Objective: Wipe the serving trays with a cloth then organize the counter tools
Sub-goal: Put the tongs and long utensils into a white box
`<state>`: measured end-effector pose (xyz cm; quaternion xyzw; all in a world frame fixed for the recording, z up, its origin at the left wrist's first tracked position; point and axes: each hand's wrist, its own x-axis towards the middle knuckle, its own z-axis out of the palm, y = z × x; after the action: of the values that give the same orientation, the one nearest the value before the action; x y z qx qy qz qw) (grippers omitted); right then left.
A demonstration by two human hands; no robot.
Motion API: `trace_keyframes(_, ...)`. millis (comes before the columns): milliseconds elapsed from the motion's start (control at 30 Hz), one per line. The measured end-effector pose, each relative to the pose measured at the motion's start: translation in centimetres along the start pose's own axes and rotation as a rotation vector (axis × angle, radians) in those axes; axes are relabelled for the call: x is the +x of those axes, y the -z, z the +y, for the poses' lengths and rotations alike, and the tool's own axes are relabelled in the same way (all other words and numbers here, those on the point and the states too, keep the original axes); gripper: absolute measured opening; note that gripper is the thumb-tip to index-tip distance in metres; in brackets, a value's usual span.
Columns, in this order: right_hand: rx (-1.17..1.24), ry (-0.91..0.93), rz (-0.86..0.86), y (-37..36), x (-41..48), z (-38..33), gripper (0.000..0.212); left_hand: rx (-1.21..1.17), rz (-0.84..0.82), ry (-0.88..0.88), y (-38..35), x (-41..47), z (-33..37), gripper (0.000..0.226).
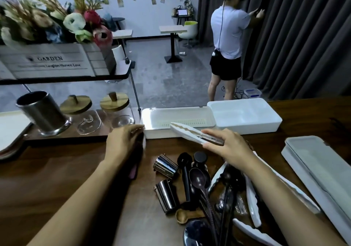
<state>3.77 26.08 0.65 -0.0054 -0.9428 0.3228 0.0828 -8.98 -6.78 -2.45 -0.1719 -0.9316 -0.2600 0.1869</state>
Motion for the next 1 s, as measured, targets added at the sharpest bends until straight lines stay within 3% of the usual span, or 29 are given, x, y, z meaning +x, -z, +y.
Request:
trace_keyframes(267,0.003,-0.008,-0.033,-0.7,-0.7,0.3,0.046,-0.06,0.088,0.011,-0.9,-0.7,0.3,0.026)
trace_keyframes(533,0.025,0.001,-0.022,-0.6,0.0,0.3,0.047,-0.31,0.209,0.223,-1.5,-0.2,2.3,0.018)
trace_keyframes(1000,-0.063,0.044,0.008,-0.2,3.5,0.2,0.048,-0.363,0.309,0.223,-0.6,4.9,3.4,0.014)
